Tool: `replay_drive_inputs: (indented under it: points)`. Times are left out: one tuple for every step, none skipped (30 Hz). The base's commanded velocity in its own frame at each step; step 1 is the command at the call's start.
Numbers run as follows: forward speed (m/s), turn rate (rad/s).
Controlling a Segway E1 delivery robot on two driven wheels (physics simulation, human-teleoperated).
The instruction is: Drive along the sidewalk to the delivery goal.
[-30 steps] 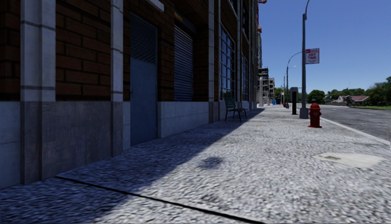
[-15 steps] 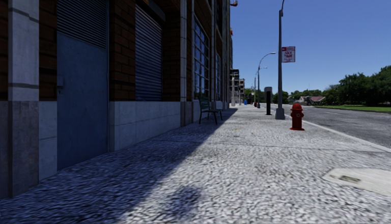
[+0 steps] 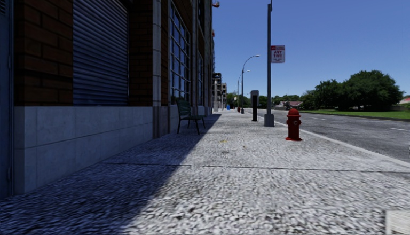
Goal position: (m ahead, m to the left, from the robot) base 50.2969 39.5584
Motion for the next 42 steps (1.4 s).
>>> replay_drive_inputs:
  points:
    - [2.00, -0.40]
    - [2.00, -0.40]
    - [2.00, -0.40]
    - [2.00, -0.40]
    - [2.00, -0.40]
    - [2.00, -0.40]
    - [2.00, -0.40]
    - [2.00, -0.40]
    - [2.00, -0.40]
    - [2.00, -0.40]
    - [2.00, -0.40]
    - [2.00, -0.40]
    - [2.00, -0.07]
    - [2.00, 0.00]
    - [2.00, 0.00]
    - [2.00, 0.00]
    - [2.00, 0.00]
    - [2.00, 0.00]
    - [2.00, 0.00]
    - [2.00, 0.00]
    - [2.00, 0.00]
    - [2.00, 0.00]
    - [2.00, 0.00]
    - [2.00, 0.00]
    - [2.00, 0.00]
    - [2.00, 0.00]
    - [2.00, 0.00]
    - [2.00, 0.00]
    - [2.00, 0.00]
    - [2.00, 0.00]
    - [2.00, 0.00]
    - [2.00, 0.00]
    - [2.00, 0.00]
    - [2.00, 0.00]
    - [2.00, 0.00]
    - [2.00, 0.00]
    - [2.00, 0.00]
    - [2.00, 0.00]
    - [2.00, 0.00]
    - [2.00, 0.00]
    - [2.00, 0.00]
    - [2.00, 0.00]
